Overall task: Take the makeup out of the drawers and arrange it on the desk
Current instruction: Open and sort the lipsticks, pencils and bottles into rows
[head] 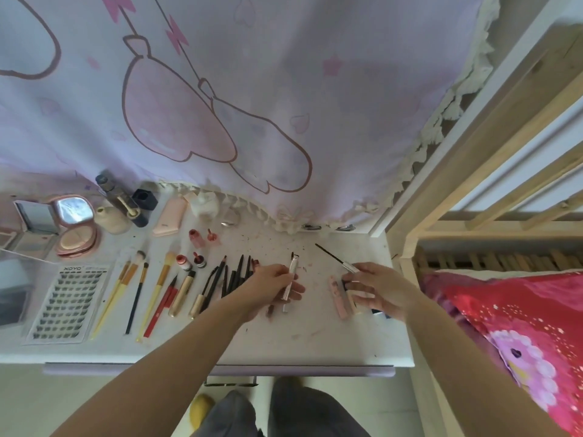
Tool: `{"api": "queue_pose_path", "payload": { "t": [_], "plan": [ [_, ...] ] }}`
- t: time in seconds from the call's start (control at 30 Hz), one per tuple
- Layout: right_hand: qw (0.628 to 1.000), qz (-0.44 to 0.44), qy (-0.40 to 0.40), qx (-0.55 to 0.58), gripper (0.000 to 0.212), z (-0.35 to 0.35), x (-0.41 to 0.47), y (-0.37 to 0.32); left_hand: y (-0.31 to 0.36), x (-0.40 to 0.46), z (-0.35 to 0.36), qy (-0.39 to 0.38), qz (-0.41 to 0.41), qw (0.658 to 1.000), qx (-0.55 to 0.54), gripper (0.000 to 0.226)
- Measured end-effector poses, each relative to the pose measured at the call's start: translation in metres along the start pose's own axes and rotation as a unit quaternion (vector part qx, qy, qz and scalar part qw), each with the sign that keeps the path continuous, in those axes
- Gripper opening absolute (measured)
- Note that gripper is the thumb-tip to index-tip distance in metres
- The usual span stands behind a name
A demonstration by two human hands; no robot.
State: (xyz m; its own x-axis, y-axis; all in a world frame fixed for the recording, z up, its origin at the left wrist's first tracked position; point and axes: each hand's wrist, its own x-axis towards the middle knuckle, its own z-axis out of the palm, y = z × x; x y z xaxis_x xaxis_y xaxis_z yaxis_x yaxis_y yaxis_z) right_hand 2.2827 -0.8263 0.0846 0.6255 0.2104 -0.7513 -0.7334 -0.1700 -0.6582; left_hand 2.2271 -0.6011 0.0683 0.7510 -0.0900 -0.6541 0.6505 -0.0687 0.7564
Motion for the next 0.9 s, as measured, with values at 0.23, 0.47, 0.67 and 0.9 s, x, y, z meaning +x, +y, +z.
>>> {"api": "queue_pose_path", "payload": {
  "t": [0.23,0.47,0.67,0.9],
  "plan": [
    [0.98,0.02,0.068,0.186,0.021,0.058,0.01,0.059,-0.033,0.041,0.036,0.179,0.017,0.927,0.329,0.021],
    [0.919,-0.138,0.197,-0.312,0.019,0.083,0.022,0.081,-0.033,0.042,0.037,0.197,0.068,0.768,0.606,0.047],
    [0.825,-0.133,0.209,-0.508,0.035,0.091,0.03,0.084,-0.037,0.037,0.033,0.187,0.088,0.755,0.622,0.047],
    [0.774,-0.187,0.219,-0.564,0.036,0.071,0.025,0.054,-0.036,0.032,0.03,0.2,0.112,0.757,0.612,0.041]
  ]
}}
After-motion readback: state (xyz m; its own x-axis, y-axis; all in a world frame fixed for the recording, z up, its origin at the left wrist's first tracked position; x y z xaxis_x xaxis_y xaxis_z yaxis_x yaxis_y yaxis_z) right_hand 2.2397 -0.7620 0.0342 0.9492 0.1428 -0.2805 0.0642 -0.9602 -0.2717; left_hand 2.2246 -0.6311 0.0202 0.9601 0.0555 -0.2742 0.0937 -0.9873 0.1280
